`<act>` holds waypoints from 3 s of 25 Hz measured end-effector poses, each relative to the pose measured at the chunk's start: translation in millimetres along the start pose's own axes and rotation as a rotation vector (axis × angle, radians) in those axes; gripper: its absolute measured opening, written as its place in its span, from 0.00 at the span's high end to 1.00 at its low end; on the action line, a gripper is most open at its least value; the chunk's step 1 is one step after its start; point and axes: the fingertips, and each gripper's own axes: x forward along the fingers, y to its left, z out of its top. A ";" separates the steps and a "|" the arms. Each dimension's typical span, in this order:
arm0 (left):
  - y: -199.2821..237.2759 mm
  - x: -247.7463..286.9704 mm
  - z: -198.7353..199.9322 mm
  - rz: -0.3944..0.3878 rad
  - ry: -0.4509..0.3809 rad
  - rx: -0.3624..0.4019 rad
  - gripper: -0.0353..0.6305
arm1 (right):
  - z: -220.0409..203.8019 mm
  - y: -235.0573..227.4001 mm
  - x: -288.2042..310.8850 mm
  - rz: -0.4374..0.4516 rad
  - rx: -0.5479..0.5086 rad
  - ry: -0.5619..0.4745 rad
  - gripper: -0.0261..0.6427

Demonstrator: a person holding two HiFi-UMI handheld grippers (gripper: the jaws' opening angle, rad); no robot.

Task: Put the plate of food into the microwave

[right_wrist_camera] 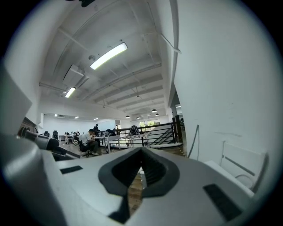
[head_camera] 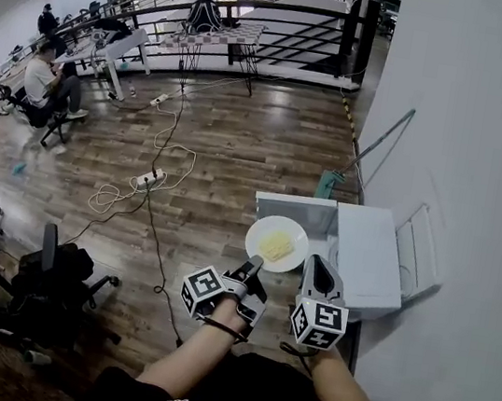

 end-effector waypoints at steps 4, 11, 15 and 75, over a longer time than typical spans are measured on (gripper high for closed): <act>-7.3 23.7 60.5 0.010 0.022 0.004 0.92 | 6.0 27.4 55.3 0.004 0.024 -0.004 0.94; -26.8 65.1 152.2 -0.016 0.074 0.044 0.92 | 14.2 62.9 140.7 -0.059 0.013 0.002 0.94; -26.7 79.0 195.7 -0.023 0.097 0.034 0.92 | 12.6 84.0 180.1 -0.090 0.007 0.008 0.94; -39.8 401.4 73.1 0.012 1.088 0.138 0.92 | 39.5 -150.4 237.4 -1.054 0.161 -0.124 0.94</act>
